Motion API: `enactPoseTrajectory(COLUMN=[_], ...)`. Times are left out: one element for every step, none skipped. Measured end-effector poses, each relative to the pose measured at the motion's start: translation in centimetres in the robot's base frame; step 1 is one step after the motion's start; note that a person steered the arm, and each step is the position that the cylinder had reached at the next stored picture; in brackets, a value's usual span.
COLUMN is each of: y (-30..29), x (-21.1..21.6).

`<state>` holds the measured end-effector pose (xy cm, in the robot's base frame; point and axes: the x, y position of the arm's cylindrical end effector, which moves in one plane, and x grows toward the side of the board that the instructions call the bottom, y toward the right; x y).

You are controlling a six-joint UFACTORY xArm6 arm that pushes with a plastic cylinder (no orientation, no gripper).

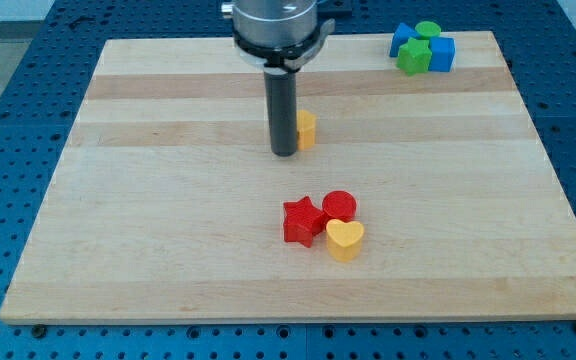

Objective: Slide the green circle and blue triangle left a bit

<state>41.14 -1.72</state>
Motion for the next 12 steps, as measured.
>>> enactPoseTrajectory(y=[0.0, 0.0, 4.0, 13.0, 20.0, 25.1, 29.9, 30.4, 30.1, 29.4, 27.8, 24.8], x=[0.1, 0.3, 0.6, 0.6, -4.0, -11.3, -19.4, -21.7, -22.0, -22.1, -22.0, -21.9])
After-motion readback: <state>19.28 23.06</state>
